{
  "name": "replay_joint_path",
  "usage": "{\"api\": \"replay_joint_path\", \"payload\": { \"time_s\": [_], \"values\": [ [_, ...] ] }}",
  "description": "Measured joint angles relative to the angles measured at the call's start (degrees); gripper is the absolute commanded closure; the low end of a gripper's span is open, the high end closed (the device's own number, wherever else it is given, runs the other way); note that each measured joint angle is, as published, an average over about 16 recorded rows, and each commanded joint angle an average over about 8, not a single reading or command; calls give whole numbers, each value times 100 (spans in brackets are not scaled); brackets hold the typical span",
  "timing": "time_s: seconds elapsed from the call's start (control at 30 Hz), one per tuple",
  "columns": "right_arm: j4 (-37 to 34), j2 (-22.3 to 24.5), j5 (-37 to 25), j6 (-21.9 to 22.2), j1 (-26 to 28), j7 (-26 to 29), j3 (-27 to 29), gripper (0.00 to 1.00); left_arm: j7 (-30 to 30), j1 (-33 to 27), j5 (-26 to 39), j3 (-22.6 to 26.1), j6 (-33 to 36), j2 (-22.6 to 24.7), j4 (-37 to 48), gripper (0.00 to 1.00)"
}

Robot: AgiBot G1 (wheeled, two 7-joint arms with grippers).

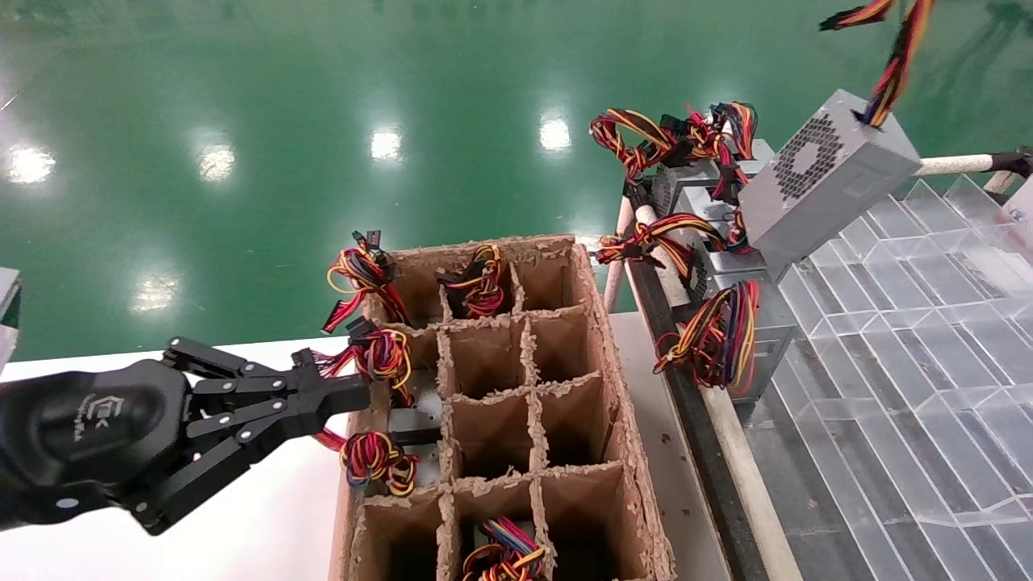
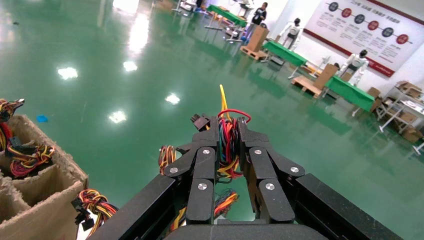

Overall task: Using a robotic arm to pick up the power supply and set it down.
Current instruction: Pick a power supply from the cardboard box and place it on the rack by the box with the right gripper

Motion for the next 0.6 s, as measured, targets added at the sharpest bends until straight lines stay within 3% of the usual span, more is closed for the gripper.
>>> {"api": "replay_joint_path", "payload": {
  "time_s": [0.6],
  "values": [
    [-68,460,-48,-223,239,22,-33,100,0,0,0,0,0,0,0,100]
  ]
}}
